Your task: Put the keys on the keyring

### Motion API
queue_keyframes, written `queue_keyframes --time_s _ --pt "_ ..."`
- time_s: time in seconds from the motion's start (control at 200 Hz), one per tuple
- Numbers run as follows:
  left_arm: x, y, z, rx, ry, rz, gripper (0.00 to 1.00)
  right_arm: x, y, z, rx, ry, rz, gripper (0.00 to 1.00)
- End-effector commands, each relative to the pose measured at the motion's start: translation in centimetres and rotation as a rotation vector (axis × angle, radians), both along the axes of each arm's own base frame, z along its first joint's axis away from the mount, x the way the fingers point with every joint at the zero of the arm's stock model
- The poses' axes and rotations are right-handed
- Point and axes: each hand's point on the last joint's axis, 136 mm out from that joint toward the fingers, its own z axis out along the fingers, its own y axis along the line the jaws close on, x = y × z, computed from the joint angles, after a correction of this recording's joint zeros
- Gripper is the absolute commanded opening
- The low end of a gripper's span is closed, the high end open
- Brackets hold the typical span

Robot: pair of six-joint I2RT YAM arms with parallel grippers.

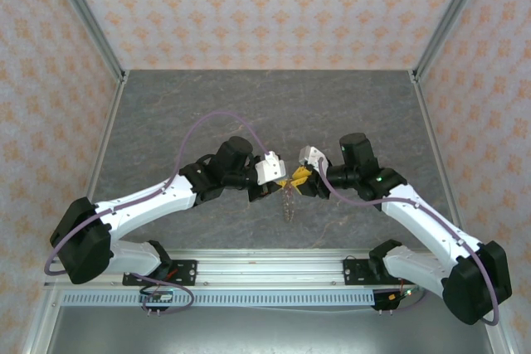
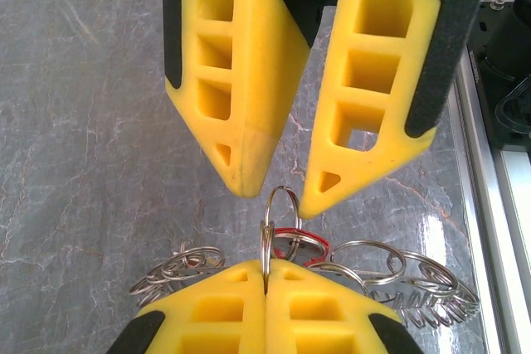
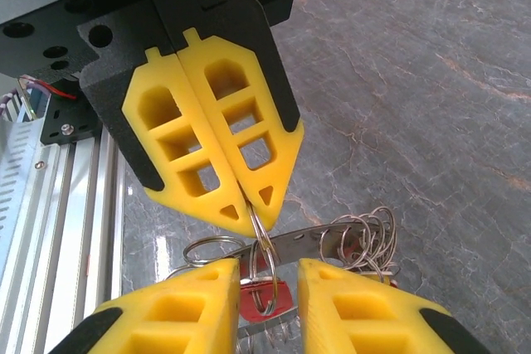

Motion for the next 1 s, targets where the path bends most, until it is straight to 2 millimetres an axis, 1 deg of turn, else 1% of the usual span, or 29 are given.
queue_keyframes --time_s 0.0,0.365,0.475,0.591,0.716,0.801,0.996 --pt "0.4 -0.5 2.8 -0.078 -0.050 -0.007 0.00 -0.1 0.2 -0.1 0.002 -0.017 0.016 0.24" --pt "0.4 -0.4 3.1 -0.083 -0.058 -0.002 0.00 0.2 0.5 -0.3 0.006 -0.014 0.024 0.24" --pt "0.4 -0.4 3.1 -0.082 -0.057 -0.003 0.00 0.1 0.7 -0.2 0.011 -0.010 0.031 0.19" --pt "0.4 -0.3 3.0 -0.078 -0.058 0.003 0.00 0.4 0.6 -0.3 0.004 -0.019 0.015 0.09" --pt "0.5 -0.1 3.0 -0.077 -0.061 0.016 0.00 1.3 -0.1 -0.9 -0.034 -0.021 -0.057 0.01" --pt "0.6 0.0 2.9 -0.081 -0.069 0.025 0.00 1.5 -0.5 -1.2 -0.047 -0.004 -0.099 0.00" --pt "0.6 -0.1 2.9 -0.092 -0.068 0.027 0.00 1.0 -0.6 -2.6 -0.047 0.060 -0.114 0.00"
